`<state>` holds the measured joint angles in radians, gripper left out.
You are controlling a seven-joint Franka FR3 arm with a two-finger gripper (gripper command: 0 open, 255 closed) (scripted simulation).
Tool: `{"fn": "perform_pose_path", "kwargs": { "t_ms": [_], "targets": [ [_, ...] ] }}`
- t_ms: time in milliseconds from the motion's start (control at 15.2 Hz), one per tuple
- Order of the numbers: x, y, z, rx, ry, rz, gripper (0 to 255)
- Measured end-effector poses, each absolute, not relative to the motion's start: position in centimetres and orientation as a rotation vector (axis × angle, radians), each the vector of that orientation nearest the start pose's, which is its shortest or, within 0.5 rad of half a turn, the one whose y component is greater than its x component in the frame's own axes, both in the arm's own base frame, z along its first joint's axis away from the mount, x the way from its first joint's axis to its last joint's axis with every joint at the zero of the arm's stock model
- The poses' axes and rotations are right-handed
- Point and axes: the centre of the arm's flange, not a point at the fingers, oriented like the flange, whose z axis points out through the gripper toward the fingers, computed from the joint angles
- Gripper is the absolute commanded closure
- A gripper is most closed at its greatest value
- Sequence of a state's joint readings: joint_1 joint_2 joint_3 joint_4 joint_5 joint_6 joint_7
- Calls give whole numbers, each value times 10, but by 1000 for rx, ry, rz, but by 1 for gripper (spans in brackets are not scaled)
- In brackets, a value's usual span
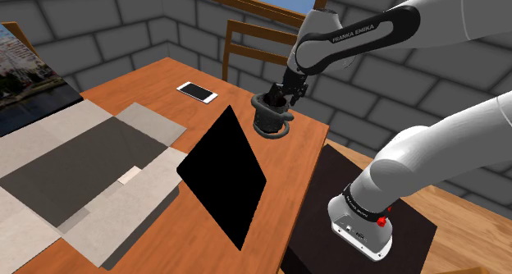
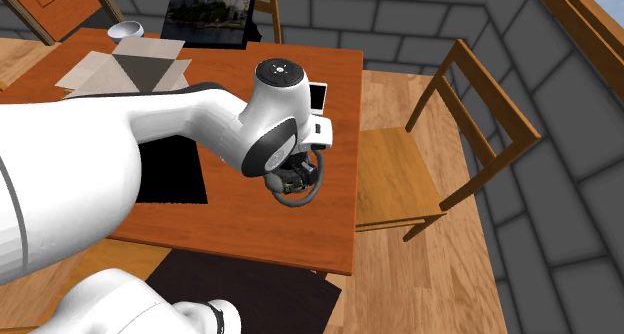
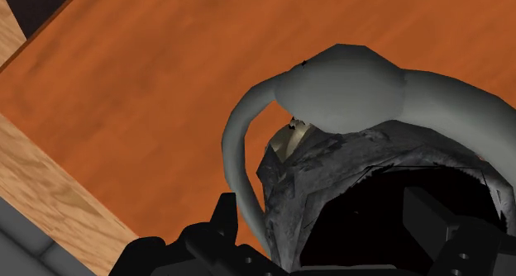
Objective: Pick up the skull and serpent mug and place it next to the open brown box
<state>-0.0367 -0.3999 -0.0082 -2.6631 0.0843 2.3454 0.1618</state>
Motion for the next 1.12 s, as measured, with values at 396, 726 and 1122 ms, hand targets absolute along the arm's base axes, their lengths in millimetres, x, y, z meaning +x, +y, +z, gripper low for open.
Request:
{"fn": "perform_pose_path", "kwargs": {
  "t_ms": [396, 726, 1122],
  "targets": [
    [397, -16, 376, -3042, 402, -120, 255],
    [397, -16, 377, -3043, 402, -118, 255],
    [398, -16, 405, -3043, 402, -116, 255]
  ]
}}
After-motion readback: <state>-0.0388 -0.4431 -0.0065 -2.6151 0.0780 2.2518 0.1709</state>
